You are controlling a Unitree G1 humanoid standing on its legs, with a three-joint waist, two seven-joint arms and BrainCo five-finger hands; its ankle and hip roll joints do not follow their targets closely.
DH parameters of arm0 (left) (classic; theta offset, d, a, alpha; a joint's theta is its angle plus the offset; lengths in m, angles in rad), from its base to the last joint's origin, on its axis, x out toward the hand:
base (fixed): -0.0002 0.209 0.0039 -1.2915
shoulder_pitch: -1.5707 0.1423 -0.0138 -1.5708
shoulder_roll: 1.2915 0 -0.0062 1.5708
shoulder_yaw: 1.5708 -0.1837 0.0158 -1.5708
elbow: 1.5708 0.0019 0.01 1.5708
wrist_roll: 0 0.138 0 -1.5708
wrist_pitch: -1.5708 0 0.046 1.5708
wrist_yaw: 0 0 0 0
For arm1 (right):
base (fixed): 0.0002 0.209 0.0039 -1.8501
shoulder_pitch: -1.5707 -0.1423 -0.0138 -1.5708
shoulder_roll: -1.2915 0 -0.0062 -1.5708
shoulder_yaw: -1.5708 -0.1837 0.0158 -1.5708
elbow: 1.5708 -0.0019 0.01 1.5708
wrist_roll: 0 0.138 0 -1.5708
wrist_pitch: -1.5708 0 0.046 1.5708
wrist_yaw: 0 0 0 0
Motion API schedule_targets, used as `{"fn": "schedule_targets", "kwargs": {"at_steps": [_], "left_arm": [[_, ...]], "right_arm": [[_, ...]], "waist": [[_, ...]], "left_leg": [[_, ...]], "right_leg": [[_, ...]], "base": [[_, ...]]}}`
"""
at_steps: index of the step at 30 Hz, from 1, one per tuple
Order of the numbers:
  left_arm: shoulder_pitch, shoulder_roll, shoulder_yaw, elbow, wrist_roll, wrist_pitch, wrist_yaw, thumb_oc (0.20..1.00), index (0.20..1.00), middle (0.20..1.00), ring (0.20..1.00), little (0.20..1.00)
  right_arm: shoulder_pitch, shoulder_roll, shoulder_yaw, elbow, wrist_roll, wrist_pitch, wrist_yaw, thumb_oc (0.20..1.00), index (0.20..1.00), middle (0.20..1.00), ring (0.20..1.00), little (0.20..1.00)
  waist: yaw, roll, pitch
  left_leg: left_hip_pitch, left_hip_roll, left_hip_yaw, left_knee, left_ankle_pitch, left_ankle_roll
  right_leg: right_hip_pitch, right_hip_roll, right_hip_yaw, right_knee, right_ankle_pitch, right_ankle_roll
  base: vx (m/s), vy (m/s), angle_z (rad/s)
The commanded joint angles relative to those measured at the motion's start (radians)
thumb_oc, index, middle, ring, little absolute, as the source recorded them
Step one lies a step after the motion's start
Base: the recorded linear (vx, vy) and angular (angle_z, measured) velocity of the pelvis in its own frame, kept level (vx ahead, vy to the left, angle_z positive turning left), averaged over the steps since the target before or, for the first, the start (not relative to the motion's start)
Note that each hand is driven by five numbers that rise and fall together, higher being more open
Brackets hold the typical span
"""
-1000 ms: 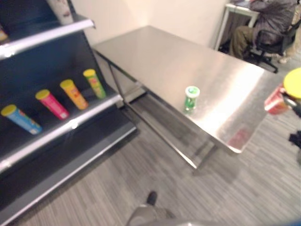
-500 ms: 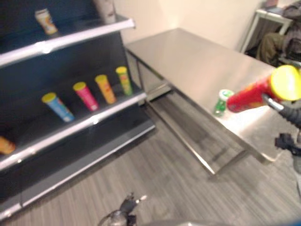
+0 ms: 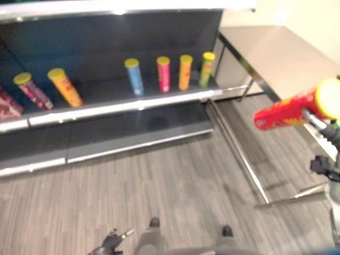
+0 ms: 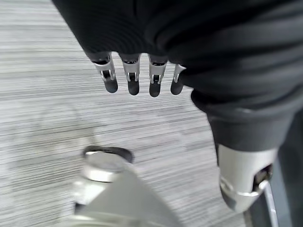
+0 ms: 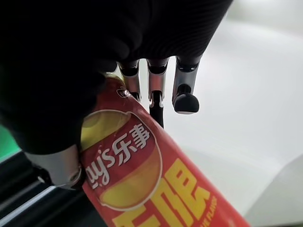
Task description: Put the goods on the table back onto the shelves and tidy them up.
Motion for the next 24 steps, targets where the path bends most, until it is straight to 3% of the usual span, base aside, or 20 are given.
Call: {"fn": "schedule_targets", "kwargs": {"at_steps": [1,3,5,8,11,12,15,17,19,20,21,22,24], "left_arm": [[-0.002,-0.014,-0.026,-0.025,0.027,0.004,-0.039,1.0,1.0,1.0,1.0,1.0],[-0.018,-0.033,-0.041,-0.02,0.021,0.002,-0.045,1.0,1.0,1.0,1.0,1.0],[-0.023,-0.058,-0.06,-0.018,0.017,0.006,-0.049,1.0,1.0,1.0,1.0,1.0],[-0.028,-0.072,-0.08,-0.022,0.03,0.003,-0.039,1.0,1.0,1.0,1.0,1.0],[-0.04,-0.064,-0.087,-0.053,-0.004,0.007,-0.031,1.0,1.0,1.0,1.0,1.0],[-0.046,-0.062,-0.089,-0.044,-0.003,0.008,-0.025,1.0,1.0,1.0,1.0,1.0],[-0.054,-0.064,-0.08,-0.047,-0.023,0.012,-0.005,1.0,1.0,1.0,1.0,1.0],[-0.055,-0.073,-0.08,-0.048,-0.042,0.012,-0.003,1.0,1.0,1.0,1.0,1.0],[-0.049,-0.075,-0.063,-0.069,-0.105,0.008,0.001,1.0,1.0,1.0,1.0,1.0],[-0.048,-0.075,-0.063,-0.07,-0.105,0.008,0.001,1.0,1.0,1.0,1.0,1.0],[-0.037,-0.072,-0.029,-0.067,-0.184,0.011,0.001,1.0,1.0,1.0,1.0,1.0],[-0.037,-0.071,-0.028,-0.066,-0.185,0.011,0.0,1.0,1.0,1.0,1.0,1.0],[-0.039,-0.078,0.034,-0.029,-0.283,0.016,0.014,1.0,1.0,1.0,1.0,1.0]], "right_arm": [[-0.07,-0.02,0.134,-0.062,0.212,-0.118,0.128,0.2,0.2,0.2,0.2,0.2],[-0.067,-0.013,0.225,-0.078,0.252,-0.12,0.177,0.2,0.2,0.2,0.2,0.2],[-0.068,-0.005,0.318,-0.073,0.294,-0.11,0.22,0.2,0.2,0.2,0.2,0.2],[-0.095,-0.01,0.417,-0.051,0.29,-0.096,0.238,0.2,0.2,0.2,0.2,0.2],[-0.148,-0.015,0.547,0.006,0.291,-0.066,0.266,0.2,0.2,0.2,0.2,0.2],[-0.165,-0.015,0.577,0.016,0.295,-0.061,0.274,0.2,0.2,0.2,0.2,0.2],[-0.198,-0.031,0.633,0.031,0.282,-0.049,0.277,0.2,0.2,0.2,0.2,0.2],[-0.208,-0.034,0.651,0.057,0.248,-0.041,0.258,0.2,0.2,0.2,0.2,0.2],[-0.225,-0.034,0.656,0.064,0.229,-0.034,0.241,0.2,0.2,0.2,0.2,0.2],[-0.225,-0.034,0.658,0.065,0.229,-0.034,0.241,0.2,0.2,0.2,0.2,0.2],[-0.247,-0.029,0.664,0.066,0.221,-0.032,0.219,0.2,0.2,0.2,0.2,0.2],[-0.248,-0.029,0.665,0.067,0.22,-0.032,0.218,0.2,0.2,0.2,0.2,0.2],[-0.264,-0.028,0.673,0.094,0.18,-0.023,0.186,0.2,0.2,0.2,0.2,0.2]], "waist": [[-0.015,0.002,-0.077],[-0.02,-0.005,-0.074],[-0.018,-0.003,-0.068],[-0.017,0.004,-0.067],[-0.003,0.014,-0.063],[-0.001,0.016,-0.056],[0.017,0.017,-0.025],[0.021,0.018,-0.025],[0.033,0.013,-0.034],[0.035,0.011,-0.031],[0.054,0.015,-0.034],[0.054,0.012,-0.035],[0.073,0.038,-0.045]], "left_leg": [[0.089,-0.045,0.033,-0.085,-0.075,0.0],[0.099,-0.074,0.014,-0.085,-0.072,0.007],[0.109,-0.099,-0.009,-0.075,-0.076,0.011],[0.124,-0.101,-0.012,-0.064,-0.088,0.013],[0.112,-0.113,-0.015,0.037,-0.125,0.007],[0.09,-0.118,-0.007,0.108,-0.112,-0.003],[-0.046,-0.127,0.0,0.381,-0.001,-0.056],[-0.099,-0.084,0.013,0.421,0.012,-0.051],[-0.109,-0.012,0.031,0.316,-0.025,-0.033],[-0.101,-0.013,0.035,0.309,-0.024,-0.032],[-0.107,0.049,0.003,0.147,-0.023,-0.041],[-0.102,0.048,0.005,0.13,-0.012,-0.042],[-0.156,0.135,-0.064,-0.117,0.089,-0.084]], "right_leg": [[-0.001,0.111,0.102,-0.211,0.166,0.012],[0.003,0.164,0.177,-0.194,0.159,-0.011],[0.019,0.171,0.2,-0.201,0.171,-0.021],[0.039,0.17,0.195,-0.217,0.18,-0.028],[0.057,0.153,0.189,-0.241,0.176,-0.033],[0.065,0.148,0.19,-0.244,0.178,-0.037],[0.098,0.137,0.194,-0.261,0.184,-0.057],[0.125,0.119,0.192,-0.282,0.178,-0.058],[0.14,0.085,0.178,-0.291,0.159,-0.046],[0.144,0.083,0.181,-0.292,0.157,-0.046],[0.149,0.06,0.18,-0.292,0.134,-0.031],[0.146,0.058,0.18,-0.291,0.135,-0.032],[0.176,0.028,0.193,-0.292,0.083,-0.017]], "base": [[0.02,0.182,-0.13],[0.08,0.185,0.25],[0.1,0.082,0.3],[0.09,0.034,0.27],[0.13,0.071,0.08],[0.09,0.081,0.14],[0.07,0.082,0.43],[0.17,0.116,0.3],[0.19,0.143,0.02],[0.23,0.253,0.07],[0.15,0.179,0.16],[0.2,0.282,0.13],[0.28,0.439,0.15]]}}
